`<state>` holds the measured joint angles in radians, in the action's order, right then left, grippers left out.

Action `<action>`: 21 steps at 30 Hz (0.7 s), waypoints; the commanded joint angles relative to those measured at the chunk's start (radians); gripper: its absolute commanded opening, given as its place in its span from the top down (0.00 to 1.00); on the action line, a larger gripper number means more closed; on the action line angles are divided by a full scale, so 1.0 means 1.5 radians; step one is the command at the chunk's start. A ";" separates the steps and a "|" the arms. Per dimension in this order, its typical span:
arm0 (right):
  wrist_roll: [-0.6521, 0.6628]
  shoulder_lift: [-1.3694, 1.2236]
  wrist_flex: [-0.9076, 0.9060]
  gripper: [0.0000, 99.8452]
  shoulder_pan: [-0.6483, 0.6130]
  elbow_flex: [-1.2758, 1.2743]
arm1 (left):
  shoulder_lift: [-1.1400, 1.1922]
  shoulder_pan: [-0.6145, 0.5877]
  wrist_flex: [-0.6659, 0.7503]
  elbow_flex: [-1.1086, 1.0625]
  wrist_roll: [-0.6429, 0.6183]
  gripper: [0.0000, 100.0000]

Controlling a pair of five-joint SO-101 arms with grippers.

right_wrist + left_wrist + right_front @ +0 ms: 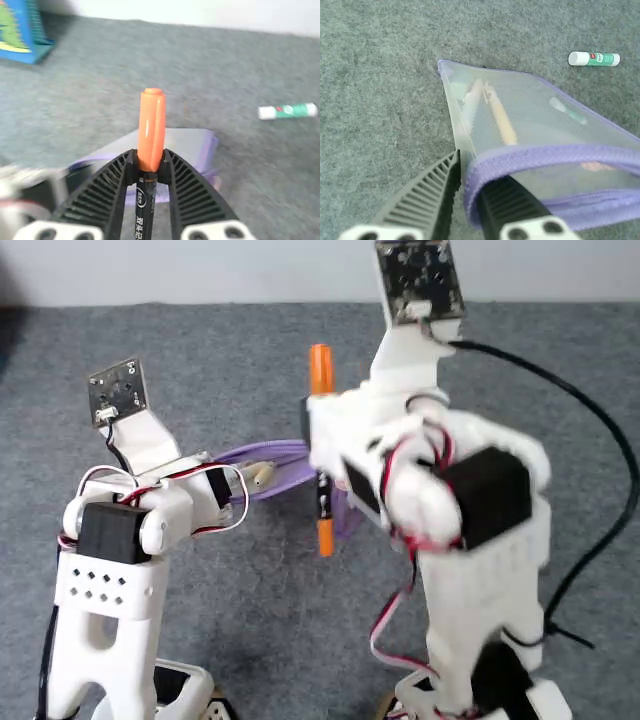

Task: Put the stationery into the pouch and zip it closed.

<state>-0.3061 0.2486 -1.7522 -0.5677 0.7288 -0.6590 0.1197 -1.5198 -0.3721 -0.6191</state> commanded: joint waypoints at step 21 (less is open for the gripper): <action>-0.006 0.190 -0.026 0.99 -0.074 -0.014 | 0.000 0.005 0.015 0.007 -0.007 0.99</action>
<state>-0.3076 0.5155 -1.7522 -0.6767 0.7288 -0.6605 0.1197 -1.5198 -0.3721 -0.6191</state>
